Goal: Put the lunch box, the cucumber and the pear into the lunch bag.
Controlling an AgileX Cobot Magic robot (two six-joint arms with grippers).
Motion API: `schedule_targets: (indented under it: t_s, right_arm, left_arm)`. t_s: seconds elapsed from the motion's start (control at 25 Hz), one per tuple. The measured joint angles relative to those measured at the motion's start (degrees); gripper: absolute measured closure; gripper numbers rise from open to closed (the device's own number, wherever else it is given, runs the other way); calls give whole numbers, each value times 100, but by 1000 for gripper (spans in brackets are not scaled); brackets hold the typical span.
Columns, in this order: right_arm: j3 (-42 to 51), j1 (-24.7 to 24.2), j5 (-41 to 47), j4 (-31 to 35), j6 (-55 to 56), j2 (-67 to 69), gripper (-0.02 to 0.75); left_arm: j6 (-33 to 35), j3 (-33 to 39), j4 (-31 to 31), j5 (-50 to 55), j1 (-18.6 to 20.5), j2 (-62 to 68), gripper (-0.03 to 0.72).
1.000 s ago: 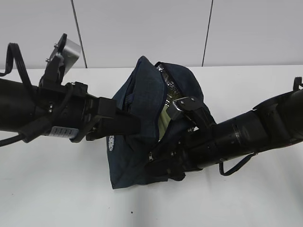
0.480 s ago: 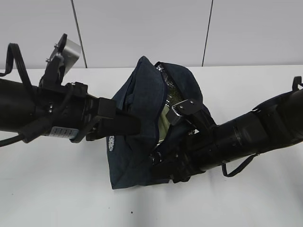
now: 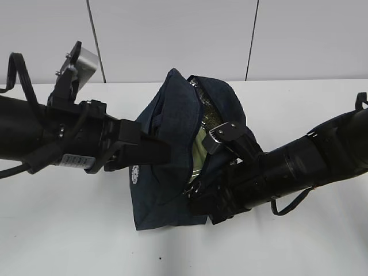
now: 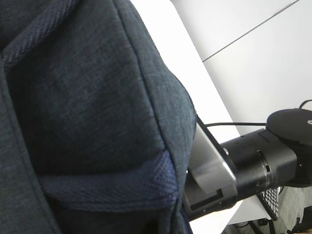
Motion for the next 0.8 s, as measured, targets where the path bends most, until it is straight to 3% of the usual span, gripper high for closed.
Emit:
schedule_targets:
  t_s: [0.2,0.28,0.52,0.8]
  right_arm:
    - [0,0,7,-89,0,0,724]
    - [0,0,7,-182,5,0,685]
    - [0,0,7,-285,-102,0,468]
    - [0,0,-3,-770,-932,0,419]
  left_arm:
    - [0,0,24,-4,0,0,703]
    - [0,0,59,-4,0,0,703]
    - [0,0,135,-4,0,0,703]
    - [0,0,445,-4,0,0,703]
